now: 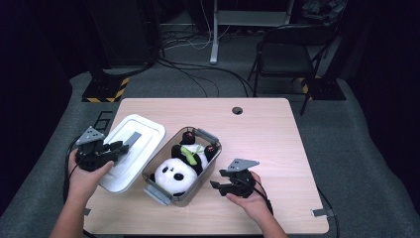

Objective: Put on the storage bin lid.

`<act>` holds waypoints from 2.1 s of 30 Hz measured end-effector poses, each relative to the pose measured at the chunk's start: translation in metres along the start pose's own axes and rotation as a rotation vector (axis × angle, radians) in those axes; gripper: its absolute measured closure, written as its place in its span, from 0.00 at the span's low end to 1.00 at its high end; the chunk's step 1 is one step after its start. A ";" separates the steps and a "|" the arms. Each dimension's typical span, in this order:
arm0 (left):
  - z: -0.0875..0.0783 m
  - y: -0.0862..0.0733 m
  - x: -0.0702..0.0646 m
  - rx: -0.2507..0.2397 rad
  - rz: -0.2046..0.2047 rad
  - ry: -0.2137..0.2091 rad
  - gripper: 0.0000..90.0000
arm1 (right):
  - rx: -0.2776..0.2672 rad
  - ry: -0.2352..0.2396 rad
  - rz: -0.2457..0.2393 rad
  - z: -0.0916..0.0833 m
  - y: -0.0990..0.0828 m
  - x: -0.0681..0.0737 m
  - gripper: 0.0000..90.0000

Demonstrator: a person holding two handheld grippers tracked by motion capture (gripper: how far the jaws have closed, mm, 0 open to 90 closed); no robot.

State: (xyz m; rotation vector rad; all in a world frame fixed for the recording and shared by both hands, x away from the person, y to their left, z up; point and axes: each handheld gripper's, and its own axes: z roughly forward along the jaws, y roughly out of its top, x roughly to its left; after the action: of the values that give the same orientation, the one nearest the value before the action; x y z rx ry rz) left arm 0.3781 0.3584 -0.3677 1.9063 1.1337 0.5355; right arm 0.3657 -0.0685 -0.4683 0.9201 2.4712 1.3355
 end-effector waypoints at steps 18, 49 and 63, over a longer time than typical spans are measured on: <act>0.012 0.014 -0.019 -0.009 0.031 -0.050 0.74 | -0.005 -0.008 0.009 -0.002 -0.001 -0.003 0.48; 0.055 0.037 -0.069 0.027 0.108 -0.167 0.74 | -0.035 -0.059 0.054 -0.024 -0.012 -0.007 0.48; 0.074 0.034 -0.090 0.067 0.147 -0.204 0.74 | -0.042 -0.070 0.057 -0.029 -0.014 -0.008 0.48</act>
State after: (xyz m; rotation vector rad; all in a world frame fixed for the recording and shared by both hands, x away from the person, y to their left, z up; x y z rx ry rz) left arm 0.4018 0.2395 -0.3763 2.0616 0.8949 0.3754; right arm 0.3532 -0.0986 -0.4643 1.0174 2.3733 1.3436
